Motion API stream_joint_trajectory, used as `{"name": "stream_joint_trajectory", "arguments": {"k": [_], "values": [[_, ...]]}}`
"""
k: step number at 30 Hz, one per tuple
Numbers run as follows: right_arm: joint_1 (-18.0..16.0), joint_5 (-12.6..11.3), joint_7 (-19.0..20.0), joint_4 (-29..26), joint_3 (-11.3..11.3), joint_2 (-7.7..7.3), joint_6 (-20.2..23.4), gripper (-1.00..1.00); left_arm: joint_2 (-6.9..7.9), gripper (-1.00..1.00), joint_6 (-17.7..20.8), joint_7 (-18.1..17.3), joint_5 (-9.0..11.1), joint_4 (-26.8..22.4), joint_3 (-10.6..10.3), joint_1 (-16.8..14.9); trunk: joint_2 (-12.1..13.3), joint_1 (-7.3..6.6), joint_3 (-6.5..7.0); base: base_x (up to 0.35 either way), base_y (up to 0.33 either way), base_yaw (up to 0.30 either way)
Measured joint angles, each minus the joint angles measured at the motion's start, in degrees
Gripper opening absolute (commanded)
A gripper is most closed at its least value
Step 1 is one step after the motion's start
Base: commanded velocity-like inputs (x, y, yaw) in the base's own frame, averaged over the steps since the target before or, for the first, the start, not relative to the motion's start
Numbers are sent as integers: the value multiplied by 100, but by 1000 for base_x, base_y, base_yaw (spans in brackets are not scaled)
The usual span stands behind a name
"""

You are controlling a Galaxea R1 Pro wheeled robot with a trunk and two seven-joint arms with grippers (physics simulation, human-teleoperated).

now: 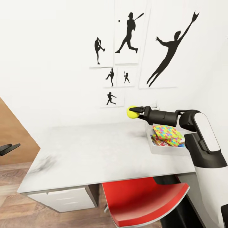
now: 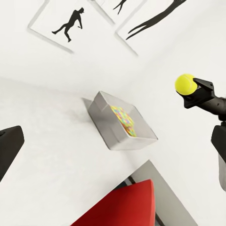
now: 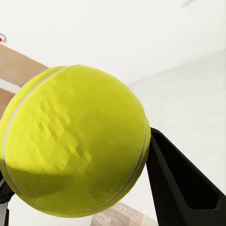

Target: Put all the toys in the child's room - the three board games (two on the bed and one on the table), the two jigsaw puzzles on the table, and the tennis ball on the table - inside the toy box on the table in the child's room.

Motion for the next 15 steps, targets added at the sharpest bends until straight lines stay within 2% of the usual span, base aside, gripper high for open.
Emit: {"name": "stream_joint_trajectory", "arguments": {"k": [15], "values": [[44,10,-5,-2,-46,7,0,-100,4,100,0,0,-2,0,0,0,1,0,27,0,0,0]]}}
